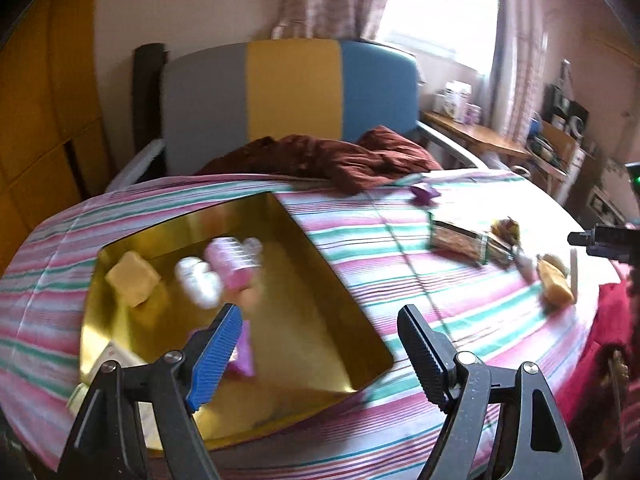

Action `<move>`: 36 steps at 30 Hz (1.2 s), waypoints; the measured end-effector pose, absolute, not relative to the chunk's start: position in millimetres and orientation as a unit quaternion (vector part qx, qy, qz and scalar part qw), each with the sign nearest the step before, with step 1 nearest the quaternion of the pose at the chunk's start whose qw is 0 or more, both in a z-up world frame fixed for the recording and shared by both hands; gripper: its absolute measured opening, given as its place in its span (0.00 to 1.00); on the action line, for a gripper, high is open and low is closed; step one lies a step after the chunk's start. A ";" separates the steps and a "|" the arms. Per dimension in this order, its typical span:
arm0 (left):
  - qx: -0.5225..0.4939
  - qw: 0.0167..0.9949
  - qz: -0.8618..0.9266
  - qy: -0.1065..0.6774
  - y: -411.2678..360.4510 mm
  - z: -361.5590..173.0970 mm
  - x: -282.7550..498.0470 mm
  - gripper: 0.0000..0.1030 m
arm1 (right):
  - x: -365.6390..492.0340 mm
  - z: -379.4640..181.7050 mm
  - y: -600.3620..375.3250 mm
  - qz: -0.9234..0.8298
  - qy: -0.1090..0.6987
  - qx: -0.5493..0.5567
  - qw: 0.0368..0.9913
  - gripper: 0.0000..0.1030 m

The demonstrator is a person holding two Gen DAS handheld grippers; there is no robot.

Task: Organize objects
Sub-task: 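Move both tools away from the tin toward the remaining items, then grasp the white foam block with the right tool while the left tool grasps the yellow sponge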

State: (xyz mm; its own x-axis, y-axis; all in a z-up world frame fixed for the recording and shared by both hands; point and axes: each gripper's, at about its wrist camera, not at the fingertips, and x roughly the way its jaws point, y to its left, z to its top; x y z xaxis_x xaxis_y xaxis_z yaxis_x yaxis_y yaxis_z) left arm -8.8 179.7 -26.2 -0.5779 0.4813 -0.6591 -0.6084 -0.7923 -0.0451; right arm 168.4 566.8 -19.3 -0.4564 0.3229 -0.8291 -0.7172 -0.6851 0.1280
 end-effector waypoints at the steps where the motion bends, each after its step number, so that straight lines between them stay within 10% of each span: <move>1: -0.341 0.316 0.880 0.097 186.0 -26.3 -7.4 0.78 | 171.5 -21.0 574.7 0.815 0.236 -0.421 0.320 0.77; 16: -0.355 0.385 0.841 0.136 261.2 -35.0 4.4 0.78 | 157.8 -67.5 625.0 0.774 0.231 -0.524 0.269 0.76; 20: -0.356 0.399 0.833 0.141 281.4 -35.8 3.4 0.78 | 158.5 -69.1 622.4 0.776 0.225 -0.527 0.264 0.52; 36: -0.361 0.519 0.755 0.175 405.3 -43.7 31.0 0.78 | 226.7 -39.6 633.0 0.823 0.314 -0.321 0.346 0.50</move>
State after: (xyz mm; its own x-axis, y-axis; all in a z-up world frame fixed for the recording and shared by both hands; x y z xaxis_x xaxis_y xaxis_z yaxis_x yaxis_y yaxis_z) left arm 31.0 405.3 -43.7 -0.2013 0.6576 -0.7260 -0.9098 -0.4002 -0.1102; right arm 226.7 633.0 -39.6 -0.5532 0.3687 -0.7470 -0.7724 -0.5628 0.2943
